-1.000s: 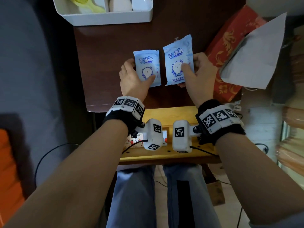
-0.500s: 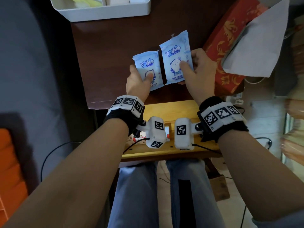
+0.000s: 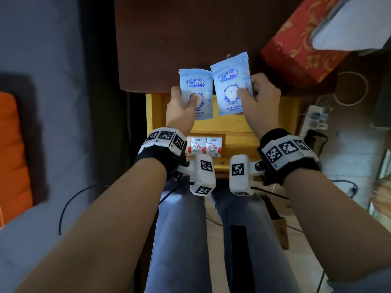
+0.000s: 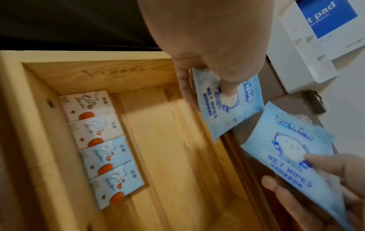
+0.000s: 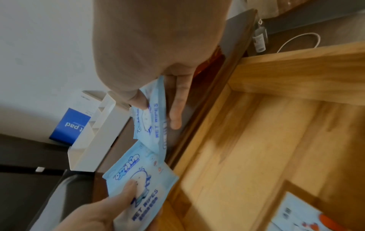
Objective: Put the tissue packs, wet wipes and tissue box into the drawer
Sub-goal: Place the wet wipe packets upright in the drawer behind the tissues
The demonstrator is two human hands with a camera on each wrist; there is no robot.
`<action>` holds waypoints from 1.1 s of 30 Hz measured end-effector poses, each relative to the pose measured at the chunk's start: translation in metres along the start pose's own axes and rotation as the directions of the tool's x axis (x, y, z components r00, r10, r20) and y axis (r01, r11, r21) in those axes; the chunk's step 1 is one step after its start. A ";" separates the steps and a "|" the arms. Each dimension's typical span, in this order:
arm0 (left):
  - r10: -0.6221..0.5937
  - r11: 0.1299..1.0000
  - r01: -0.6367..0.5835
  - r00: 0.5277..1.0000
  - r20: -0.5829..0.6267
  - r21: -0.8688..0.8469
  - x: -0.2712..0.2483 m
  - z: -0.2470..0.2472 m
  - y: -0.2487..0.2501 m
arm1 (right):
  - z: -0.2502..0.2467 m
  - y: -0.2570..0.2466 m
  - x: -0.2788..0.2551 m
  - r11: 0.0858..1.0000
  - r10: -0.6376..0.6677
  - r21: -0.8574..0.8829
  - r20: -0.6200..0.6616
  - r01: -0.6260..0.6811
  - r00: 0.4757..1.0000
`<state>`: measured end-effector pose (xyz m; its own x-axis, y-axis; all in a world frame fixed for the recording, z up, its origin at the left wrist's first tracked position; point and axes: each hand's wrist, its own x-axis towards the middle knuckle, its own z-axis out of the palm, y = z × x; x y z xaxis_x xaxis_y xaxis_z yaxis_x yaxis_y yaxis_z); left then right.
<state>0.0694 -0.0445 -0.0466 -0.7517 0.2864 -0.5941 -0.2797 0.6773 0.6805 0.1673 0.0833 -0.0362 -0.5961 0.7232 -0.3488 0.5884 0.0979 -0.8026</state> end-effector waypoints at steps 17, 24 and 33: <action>-0.147 0.984 0.159 0.980 -0.134 0.081 0.018 0.020 -0.135 | 0.091 0.119 -0.033 0.971 0.238 -0.050 0.159 -0.233 0.958; -0.173 0.959 0.194 0.978 -0.118 0.207 0.059 0.032 -0.153 | 0.117 0.139 0.001 0.958 0.266 -0.153 0.150 -0.244 0.952; -0.121 0.923 0.138 0.990 -0.069 0.359 0.057 0.018 -0.148 | 0.117 0.135 0.002 0.896 0.345 -0.326 0.079 -0.302 0.935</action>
<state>0.0784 -0.1163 -0.1885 -0.7520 0.1546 -0.6408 -0.1478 0.9078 0.3924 0.1816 0.0176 -0.2016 -0.3981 0.6562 -0.6410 0.8854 0.0920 -0.4557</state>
